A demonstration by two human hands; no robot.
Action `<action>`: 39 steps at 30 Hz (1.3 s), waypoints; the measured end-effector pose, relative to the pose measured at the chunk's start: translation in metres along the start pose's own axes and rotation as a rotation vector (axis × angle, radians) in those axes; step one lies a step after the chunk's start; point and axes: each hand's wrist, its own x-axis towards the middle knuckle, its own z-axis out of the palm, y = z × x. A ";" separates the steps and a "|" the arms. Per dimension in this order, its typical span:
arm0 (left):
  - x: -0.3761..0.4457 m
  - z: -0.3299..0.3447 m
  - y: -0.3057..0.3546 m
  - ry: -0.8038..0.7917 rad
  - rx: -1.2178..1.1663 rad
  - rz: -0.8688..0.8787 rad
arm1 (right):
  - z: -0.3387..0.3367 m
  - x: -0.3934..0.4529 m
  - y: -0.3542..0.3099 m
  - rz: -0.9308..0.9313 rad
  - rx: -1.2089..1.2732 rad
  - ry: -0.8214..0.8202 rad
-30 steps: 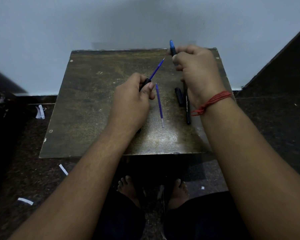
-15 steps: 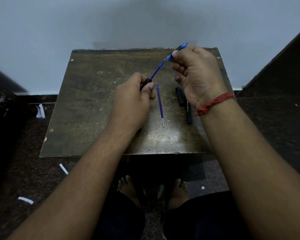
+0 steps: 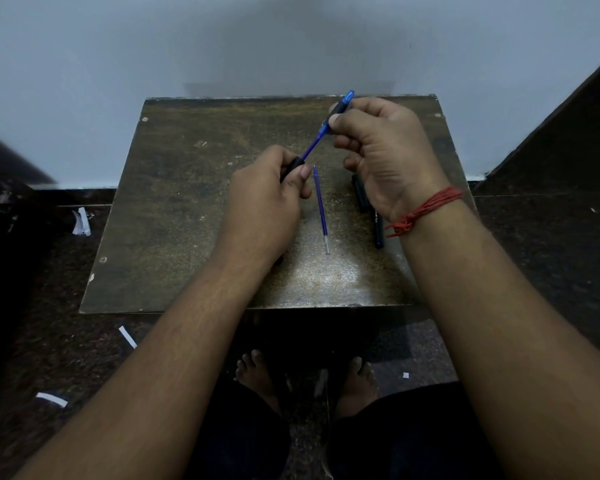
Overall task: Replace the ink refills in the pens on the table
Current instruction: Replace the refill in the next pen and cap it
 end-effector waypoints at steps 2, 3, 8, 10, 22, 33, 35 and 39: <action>0.000 0.000 0.000 -0.001 0.003 -0.004 | -0.001 0.000 -0.001 -0.005 -0.011 0.001; 0.000 -0.001 0.000 -0.003 0.006 -0.004 | -0.002 0.000 -0.001 -0.009 -0.013 -0.002; 0.000 0.000 0.002 -0.001 0.013 0.017 | -0.001 -0.003 0.001 -0.024 -0.047 -0.053; 0.000 0.000 0.002 -0.002 0.009 0.017 | 0.001 -0.004 0.001 -0.026 -0.069 -0.089; 0.001 0.000 -0.003 -0.009 0.033 0.018 | -0.002 -0.008 0.002 -0.189 -0.260 -0.286; 0.000 -0.002 -0.003 -0.031 0.091 0.105 | -0.022 -0.007 -0.002 -0.255 -0.711 -0.292; 0.000 -0.003 -0.002 -0.026 0.089 0.105 | -0.025 -0.007 -0.002 -0.298 -0.693 -0.272; 0.000 -0.003 -0.001 -0.027 0.095 0.100 | -0.029 -0.006 -0.005 -0.408 -0.578 -0.351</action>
